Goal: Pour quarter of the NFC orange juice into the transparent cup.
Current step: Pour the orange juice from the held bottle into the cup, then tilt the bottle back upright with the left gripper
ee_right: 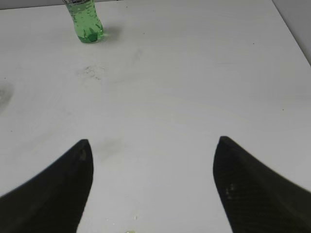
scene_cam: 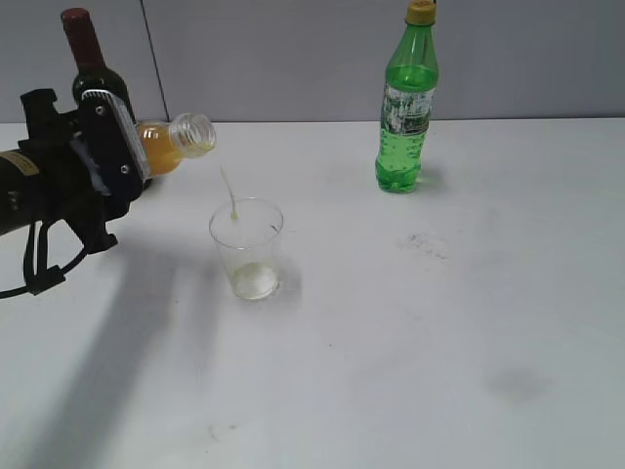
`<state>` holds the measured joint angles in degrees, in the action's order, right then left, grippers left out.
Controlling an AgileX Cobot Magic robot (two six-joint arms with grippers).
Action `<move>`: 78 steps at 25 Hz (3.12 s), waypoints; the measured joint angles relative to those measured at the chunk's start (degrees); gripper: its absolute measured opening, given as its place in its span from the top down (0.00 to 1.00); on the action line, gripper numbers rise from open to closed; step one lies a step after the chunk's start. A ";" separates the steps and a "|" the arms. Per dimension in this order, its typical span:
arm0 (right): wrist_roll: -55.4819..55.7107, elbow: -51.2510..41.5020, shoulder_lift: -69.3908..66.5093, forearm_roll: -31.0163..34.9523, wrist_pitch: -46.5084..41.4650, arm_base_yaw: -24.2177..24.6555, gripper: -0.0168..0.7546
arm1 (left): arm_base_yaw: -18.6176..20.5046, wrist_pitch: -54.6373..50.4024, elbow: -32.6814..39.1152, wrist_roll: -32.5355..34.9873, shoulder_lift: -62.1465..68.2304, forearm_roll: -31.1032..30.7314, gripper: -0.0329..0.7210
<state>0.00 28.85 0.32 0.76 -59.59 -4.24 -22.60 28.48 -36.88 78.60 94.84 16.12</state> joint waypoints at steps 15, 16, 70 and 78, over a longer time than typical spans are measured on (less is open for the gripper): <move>0.00 0.00 0.00 0.05 0.00 0.00 0.21 | -0.26 0.00 0.00 1.02 0.00 -1.99 0.32; 0.00 0.00 0.00 0.05 0.00 0.00 0.21 | -0.26 0.00 0.00 1.31 0.00 -1.99 0.32; 0.00 0.00 0.00 0.15 0.00 0.00 0.21 | -0.26 -1.61 -2.40 17.37 4.04 0.21 0.32; 0.00 0.00 0.00 0.15 0.00 0.00 0.21 | -0.26 -0.69 -2.40 17.76 4.04 0.04 0.32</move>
<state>0.00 28.85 0.32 0.91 -59.59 -4.24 -22.86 27.79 -39.28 96.37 98.88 16.16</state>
